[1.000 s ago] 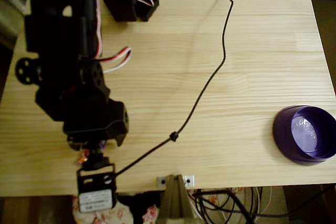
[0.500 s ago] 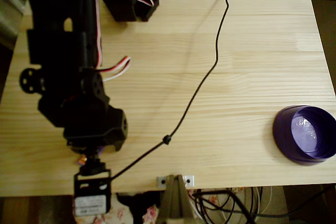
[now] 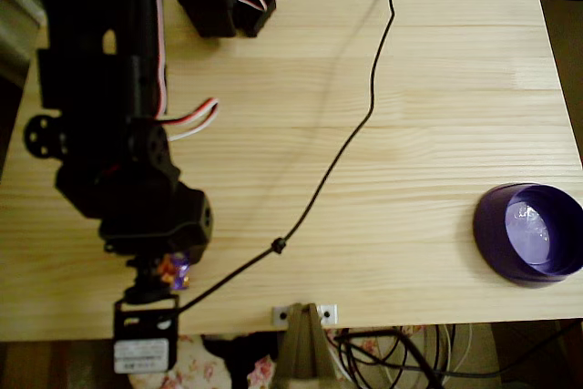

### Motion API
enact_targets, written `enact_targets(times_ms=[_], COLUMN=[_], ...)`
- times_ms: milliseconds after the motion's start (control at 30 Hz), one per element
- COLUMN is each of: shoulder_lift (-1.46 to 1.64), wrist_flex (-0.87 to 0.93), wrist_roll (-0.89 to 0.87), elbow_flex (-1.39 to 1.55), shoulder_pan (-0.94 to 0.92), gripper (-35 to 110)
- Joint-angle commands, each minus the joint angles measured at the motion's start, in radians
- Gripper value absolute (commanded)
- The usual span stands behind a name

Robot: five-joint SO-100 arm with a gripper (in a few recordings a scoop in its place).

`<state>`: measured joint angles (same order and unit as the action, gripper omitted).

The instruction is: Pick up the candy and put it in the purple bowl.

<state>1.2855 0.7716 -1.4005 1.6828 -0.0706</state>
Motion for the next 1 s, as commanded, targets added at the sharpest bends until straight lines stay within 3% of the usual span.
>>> enact_targets(times_ms=[0, 500, 567, 667, 867, 967], shoulder_lift=[0.132, 0.275, 0.307, 0.307, 0.216, 0.126], wrist_flex=[-0.002, -0.021, -0.035, -0.037, 0.169, 0.353], wrist_roll=[0.012, 0.046, 0.063, 0.051, -0.061, -0.232], elbow_flex=[0.032, 0.146, 0.16, 0.137, -0.063, -0.229], shoulder_pan=[-0.046, -0.051, -0.046, -0.034, -0.009, 0.018], gripper=[8, 5, 8, 24, 33, 37])
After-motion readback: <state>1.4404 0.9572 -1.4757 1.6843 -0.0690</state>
